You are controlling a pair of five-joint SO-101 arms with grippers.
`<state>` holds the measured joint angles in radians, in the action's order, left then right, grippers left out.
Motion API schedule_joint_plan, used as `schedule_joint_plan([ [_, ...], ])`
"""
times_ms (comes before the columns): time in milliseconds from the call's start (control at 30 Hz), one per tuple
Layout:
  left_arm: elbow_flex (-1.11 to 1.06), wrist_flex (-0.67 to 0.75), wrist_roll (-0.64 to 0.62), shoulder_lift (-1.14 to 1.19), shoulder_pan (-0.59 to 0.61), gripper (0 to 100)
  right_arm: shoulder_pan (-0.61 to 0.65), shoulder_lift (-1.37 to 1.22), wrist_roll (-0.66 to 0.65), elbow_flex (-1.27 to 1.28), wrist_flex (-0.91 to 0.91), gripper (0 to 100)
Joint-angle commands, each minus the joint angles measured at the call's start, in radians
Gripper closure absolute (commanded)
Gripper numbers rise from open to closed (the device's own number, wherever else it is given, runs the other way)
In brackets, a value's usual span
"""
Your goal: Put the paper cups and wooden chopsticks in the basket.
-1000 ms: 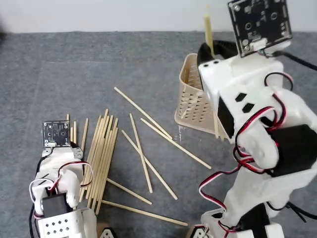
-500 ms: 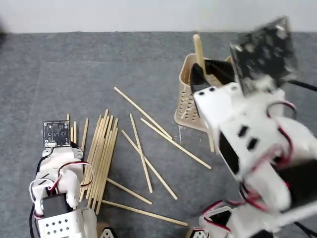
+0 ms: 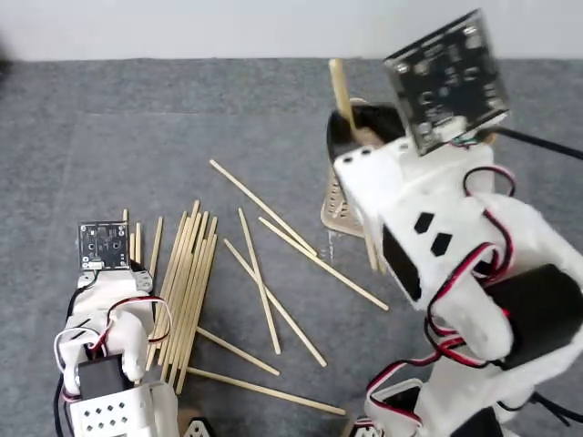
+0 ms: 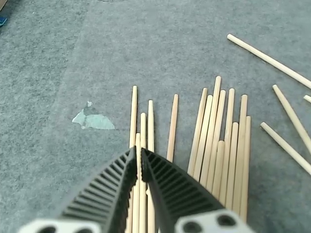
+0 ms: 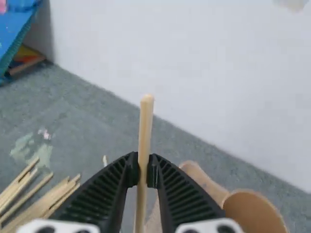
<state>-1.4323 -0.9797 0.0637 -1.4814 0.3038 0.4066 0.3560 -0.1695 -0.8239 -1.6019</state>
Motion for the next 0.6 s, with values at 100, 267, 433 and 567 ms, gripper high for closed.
schedule_joint_plan([
  [100,0.007,0.023,0.009,-0.020,0.002,99,-0.081,-0.041,0.008,0.118,0.415,99.1],
  [267,0.007,0.023,0.009,-0.020,0.002,99,-0.171,-0.101,0.003,0.315,0.731,99.1],
  [433,0.007,0.023,0.009,-0.020,0.002,99,-0.208,-0.122,0.000,0.508,0.949,99.1],
  [567,0.007,0.023,0.009,-0.020,0.002,99,-0.211,-0.127,-0.002,0.647,1.046,99.1],
])
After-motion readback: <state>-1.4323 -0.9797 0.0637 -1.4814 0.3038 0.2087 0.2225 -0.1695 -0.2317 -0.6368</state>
